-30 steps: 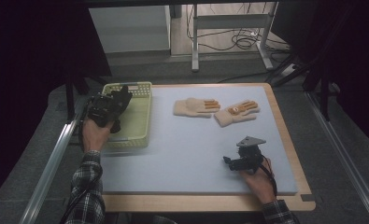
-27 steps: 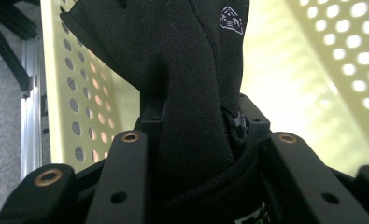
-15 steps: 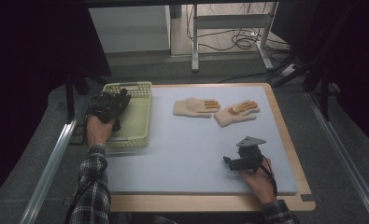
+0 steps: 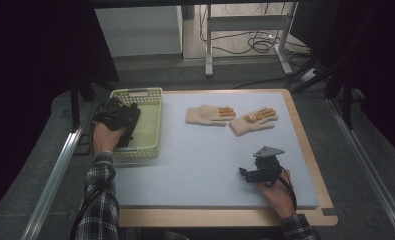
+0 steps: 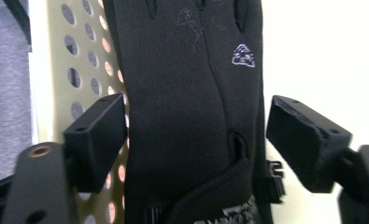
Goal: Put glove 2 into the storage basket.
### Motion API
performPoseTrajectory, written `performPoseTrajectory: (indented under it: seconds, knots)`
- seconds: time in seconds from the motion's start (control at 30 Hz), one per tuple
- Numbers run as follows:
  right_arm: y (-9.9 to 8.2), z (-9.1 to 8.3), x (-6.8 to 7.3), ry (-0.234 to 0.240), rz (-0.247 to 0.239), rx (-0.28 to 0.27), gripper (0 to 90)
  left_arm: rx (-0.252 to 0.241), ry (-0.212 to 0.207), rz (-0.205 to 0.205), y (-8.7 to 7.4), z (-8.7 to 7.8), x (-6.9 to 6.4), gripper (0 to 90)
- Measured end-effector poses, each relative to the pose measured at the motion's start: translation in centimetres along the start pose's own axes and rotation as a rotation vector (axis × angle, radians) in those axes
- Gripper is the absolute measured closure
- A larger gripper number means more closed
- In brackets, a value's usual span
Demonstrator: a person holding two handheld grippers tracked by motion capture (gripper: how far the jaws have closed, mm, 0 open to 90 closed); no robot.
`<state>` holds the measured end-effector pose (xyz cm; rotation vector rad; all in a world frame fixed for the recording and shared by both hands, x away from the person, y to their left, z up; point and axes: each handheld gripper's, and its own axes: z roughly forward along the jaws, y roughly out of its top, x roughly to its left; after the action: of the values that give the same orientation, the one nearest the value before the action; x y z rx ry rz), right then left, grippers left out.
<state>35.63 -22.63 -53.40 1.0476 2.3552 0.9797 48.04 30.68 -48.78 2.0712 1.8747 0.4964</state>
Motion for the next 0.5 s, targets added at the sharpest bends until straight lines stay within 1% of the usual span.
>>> performPoseTrajectory:
  seconds: [0.03,0.07,0.1,0.13,0.23,0.3,0.33,0.4,0.47,0.5]
  knots:
    - [0.0,0.0,0.0,-0.001,0.0,0.0,13.0,-0.008,-0.019,0.003,-0.1,-0.2,0.0,17.2]
    - [0.0,0.0,0.0,-0.001,0.0,0.0,13.0,-0.008,-0.019,0.003,-0.1,-0.2,0.0,15.3]
    - [0.0,0.0,0.0,0.0,0.0,0.0,13.0,-0.017,-0.038,-0.003,-0.2,-0.5,0.1,14.3]
    - [0.0,0.0,0.0,-0.001,-0.001,0.0,13.0,-0.017,-0.038,-0.003,-0.2,-0.5,0.1,13.1]
    - [0.0,0.0,0.0,-0.002,-0.001,0.0,13.0,-0.049,-0.058,-0.005,-0.4,-1.2,0.2,11.5]
    - [0.0,0.0,0.0,-0.002,-0.001,0.0,13.0,-0.08,-0.08,-0.01,-0.5,-1.9,0.5,12.3]
    - [0.0,0.0,0.0,-0.002,-0.001,0.0,13.0,-0.089,-0.089,-0.01,-0.5,-2.1,0.6,14.9]
    - [0.0,0.0,0.0,-0.001,-0.001,0.0,13.0,-0.104,-0.094,-0.011,-0.6,-2.7,0.8,26.9]
    - [0.0,0.0,0.0,-0.002,-0.001,0.0,13.0,-0.1,-0.091,-0.005,-0.7,-3.0,0.9,41.0]
    - [0.0,0.0,0.0,-0.002,-0.001,0.0,13.0,-0.091,-0.075,-0.009,-0.7,-2.9,0.9,41.0]
